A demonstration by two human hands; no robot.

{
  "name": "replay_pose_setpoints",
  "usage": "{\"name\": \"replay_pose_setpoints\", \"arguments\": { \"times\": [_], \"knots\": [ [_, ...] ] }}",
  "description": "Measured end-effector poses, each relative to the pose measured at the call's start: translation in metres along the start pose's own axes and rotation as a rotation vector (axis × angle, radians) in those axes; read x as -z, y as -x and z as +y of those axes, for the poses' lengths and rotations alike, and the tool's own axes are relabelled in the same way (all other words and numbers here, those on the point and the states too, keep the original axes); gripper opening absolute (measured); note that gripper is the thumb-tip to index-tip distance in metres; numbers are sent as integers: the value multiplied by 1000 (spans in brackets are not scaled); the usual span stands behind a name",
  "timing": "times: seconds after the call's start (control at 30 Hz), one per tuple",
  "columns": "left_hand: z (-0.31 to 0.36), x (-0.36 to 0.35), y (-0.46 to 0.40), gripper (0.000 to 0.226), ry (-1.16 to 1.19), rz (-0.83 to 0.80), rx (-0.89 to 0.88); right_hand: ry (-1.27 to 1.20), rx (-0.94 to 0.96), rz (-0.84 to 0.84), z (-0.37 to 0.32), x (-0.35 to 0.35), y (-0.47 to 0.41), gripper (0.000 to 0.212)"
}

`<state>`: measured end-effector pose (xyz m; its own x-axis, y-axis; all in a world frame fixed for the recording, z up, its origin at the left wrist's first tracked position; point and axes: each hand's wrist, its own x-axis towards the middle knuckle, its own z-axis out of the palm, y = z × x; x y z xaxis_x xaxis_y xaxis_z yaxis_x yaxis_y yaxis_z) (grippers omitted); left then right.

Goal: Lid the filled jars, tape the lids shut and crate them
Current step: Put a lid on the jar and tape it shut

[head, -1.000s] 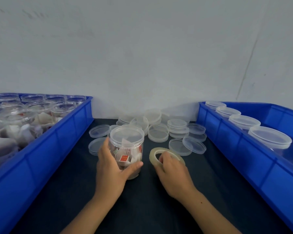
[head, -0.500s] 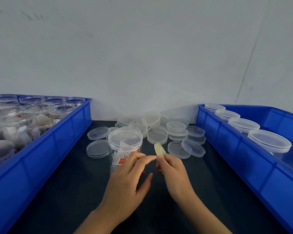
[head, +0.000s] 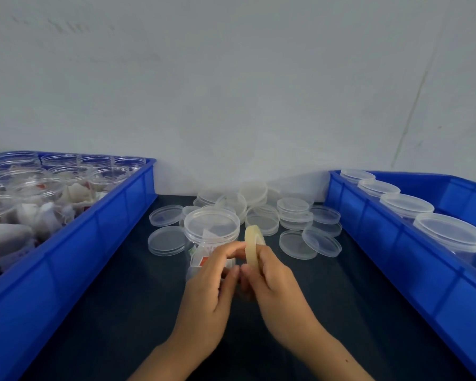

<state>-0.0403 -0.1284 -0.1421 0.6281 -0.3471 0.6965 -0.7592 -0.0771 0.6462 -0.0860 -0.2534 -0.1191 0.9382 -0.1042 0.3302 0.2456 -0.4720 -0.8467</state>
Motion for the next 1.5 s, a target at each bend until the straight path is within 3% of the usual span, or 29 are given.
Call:
{"name": "replay_pose_setpoints", "arguments": {
  "times": [0.17, 0.33, 0.47, 0.6, 0.73, 1.07, 1.5],
  "knots": [
    [-1, 7, -2, 16, -136, 94, -19, 159, 11, -43, -5, 5, -1, 10],
    [-1, 9, -3, 17, -142, 133, 11, 328, 81, -59, -7, 3, 1, 23],
    [-5, 8, -3, 7, -114, 135, 43, 368, -18, -123, -6, 0, 1, 17],
    [-7, 7, -3, 24, -145, 133, 27, 311, -81, -111, -9, -2, 2, 17],
    [-6, 6, -2, 9, -133, 142, 28, 316, -77, -94, -7, -3, 2, 13],
    [-6, 7, -1, 34, -202, 119, -29, 378, -116, -69, -8, -5, 4, 16],
    [-3, 12, -5, 30, -285, 65, -115, 613, -46, -124, -8, -3, 4, 20]
  ]
}}
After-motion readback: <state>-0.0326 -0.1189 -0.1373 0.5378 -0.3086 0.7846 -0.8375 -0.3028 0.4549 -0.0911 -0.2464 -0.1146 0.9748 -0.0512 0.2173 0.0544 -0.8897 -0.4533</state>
